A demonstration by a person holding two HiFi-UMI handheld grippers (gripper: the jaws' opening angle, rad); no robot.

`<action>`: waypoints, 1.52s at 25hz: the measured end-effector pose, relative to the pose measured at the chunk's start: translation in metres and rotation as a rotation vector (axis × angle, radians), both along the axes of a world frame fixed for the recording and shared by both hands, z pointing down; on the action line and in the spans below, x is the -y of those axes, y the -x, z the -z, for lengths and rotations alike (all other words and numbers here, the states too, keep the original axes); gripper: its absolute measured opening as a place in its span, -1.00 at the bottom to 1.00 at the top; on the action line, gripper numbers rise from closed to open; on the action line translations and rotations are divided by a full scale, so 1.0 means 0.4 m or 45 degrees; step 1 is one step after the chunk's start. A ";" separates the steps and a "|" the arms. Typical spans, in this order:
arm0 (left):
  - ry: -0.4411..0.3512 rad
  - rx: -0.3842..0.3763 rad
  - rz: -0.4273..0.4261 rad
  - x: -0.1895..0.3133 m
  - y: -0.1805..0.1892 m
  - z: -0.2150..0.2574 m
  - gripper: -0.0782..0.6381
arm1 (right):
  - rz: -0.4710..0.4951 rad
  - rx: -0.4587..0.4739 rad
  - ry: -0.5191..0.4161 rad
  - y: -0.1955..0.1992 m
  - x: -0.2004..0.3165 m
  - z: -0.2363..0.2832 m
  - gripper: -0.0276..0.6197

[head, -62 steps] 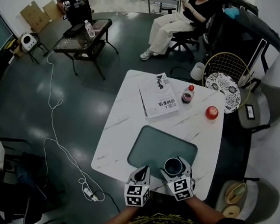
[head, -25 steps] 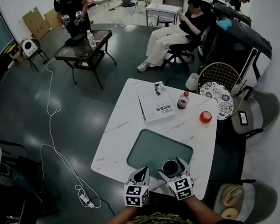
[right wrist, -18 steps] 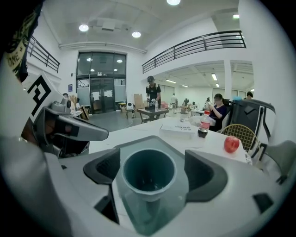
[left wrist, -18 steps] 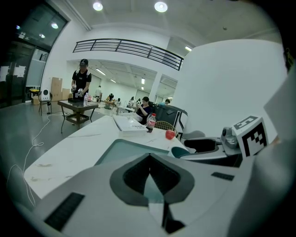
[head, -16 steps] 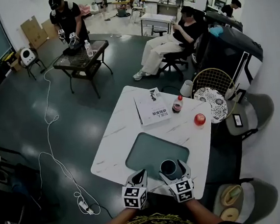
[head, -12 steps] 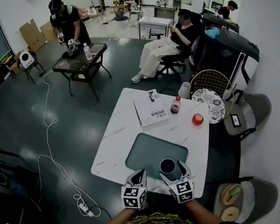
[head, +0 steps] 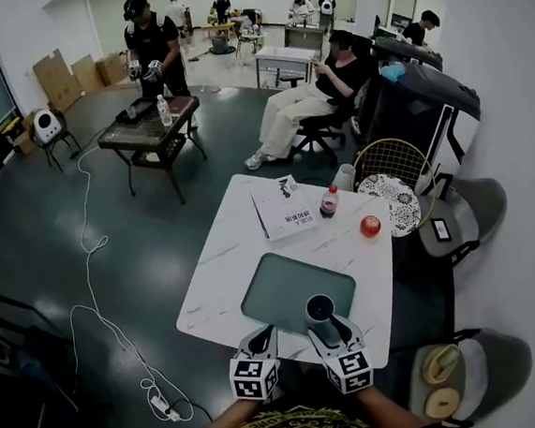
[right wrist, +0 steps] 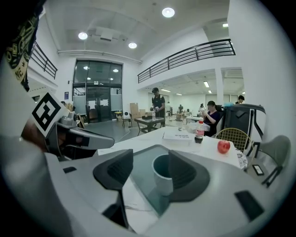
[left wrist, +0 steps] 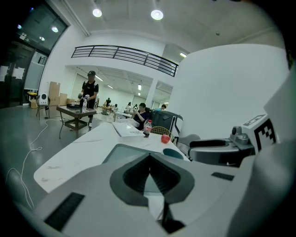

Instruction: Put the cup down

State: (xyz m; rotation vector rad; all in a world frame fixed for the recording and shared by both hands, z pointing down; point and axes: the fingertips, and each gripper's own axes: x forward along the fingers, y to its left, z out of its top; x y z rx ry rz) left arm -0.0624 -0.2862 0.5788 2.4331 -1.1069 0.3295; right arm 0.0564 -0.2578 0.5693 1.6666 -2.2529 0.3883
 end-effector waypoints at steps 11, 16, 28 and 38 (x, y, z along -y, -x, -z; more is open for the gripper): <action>-0.043 -0.025 -0.027 -0.103 0.033 0.011 -0.76 | -0.016 -0.033 0.010 0.043 -0.119 0.012 -0.90; -0.041 -0.016 -0.001 -0.135 0.051 0.015 -0.76 | 0.003 -0.055 0.004 0.049 -0.150 0.018 -0.90; -0.047 -0.022 0.066 -0.266 -0.012 0.047 -0.76 | 0.155 -0.078 -0.056 0.015 -0.271 0.045 -0.90; -0.100 -0.016 0.163 -0.452 -0.108 0.113 -0.76 | 0.247 -0.027 -0.096 -0.087 -0.440 0.100 -0.90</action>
